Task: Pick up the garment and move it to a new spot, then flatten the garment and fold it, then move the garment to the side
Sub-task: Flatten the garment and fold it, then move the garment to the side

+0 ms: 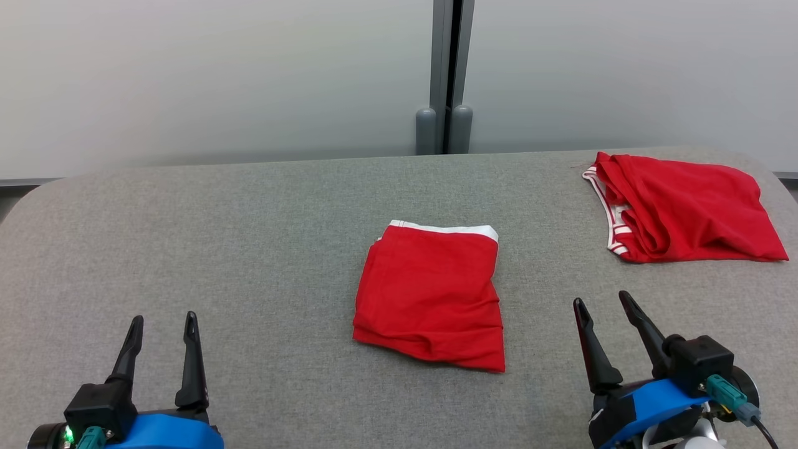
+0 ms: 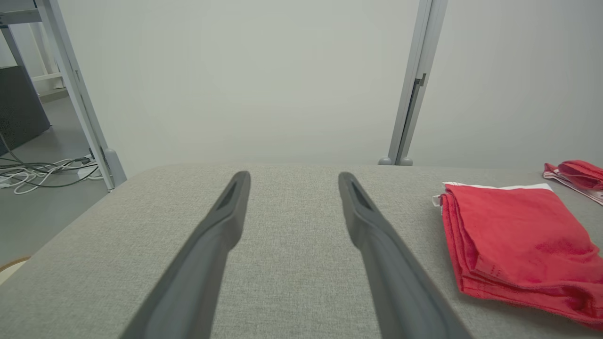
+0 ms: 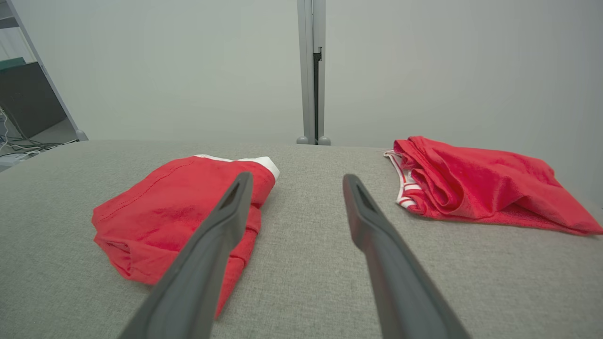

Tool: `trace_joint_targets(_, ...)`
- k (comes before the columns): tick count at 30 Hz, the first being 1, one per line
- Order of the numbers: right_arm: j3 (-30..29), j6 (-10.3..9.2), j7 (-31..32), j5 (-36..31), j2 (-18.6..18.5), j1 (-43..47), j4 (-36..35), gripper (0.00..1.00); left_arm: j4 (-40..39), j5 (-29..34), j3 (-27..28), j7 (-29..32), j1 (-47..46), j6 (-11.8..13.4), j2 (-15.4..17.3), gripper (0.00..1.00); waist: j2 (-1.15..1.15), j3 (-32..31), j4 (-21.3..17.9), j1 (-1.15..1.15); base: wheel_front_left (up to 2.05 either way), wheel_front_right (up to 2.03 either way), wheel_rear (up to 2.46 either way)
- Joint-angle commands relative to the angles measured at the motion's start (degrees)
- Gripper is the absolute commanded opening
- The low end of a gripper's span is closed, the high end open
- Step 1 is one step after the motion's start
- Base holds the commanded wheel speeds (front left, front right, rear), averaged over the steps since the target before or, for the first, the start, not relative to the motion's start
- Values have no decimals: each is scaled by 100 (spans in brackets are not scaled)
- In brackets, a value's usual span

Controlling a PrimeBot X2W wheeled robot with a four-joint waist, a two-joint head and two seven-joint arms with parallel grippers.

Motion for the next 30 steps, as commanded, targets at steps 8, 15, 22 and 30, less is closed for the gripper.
trace_joint_targets(8, 38, 1, -8, 59, 3, -25, 145, 100, -49, -58, -6, 18, -15, 85, 46, 100, 0, 9, -9, 0, 0, 0, 0)
trace_joint_targets(15, 279, 1, 96, -80, 3, -979, 421, 100, -77, -88, -10, -25, -165, 149, 54, 100, 0, 215, -1, 0, 0, 0, 0)
trace_joint_targets(22, 601, 1, 510, -106, -12, -2287, 1278, 100, -44, -107, -102, -106, -399, 186, 25, 100, 0, 556, 153, 0, 0, 0, 0)
trace_joint_targets(30, 802, 1, 654, -82, -4, -2828, 2651, 100, 136, -150, -184, -290, -676, 207, -15, 100, 0, 952, 313, 0, 0, 0, 0)
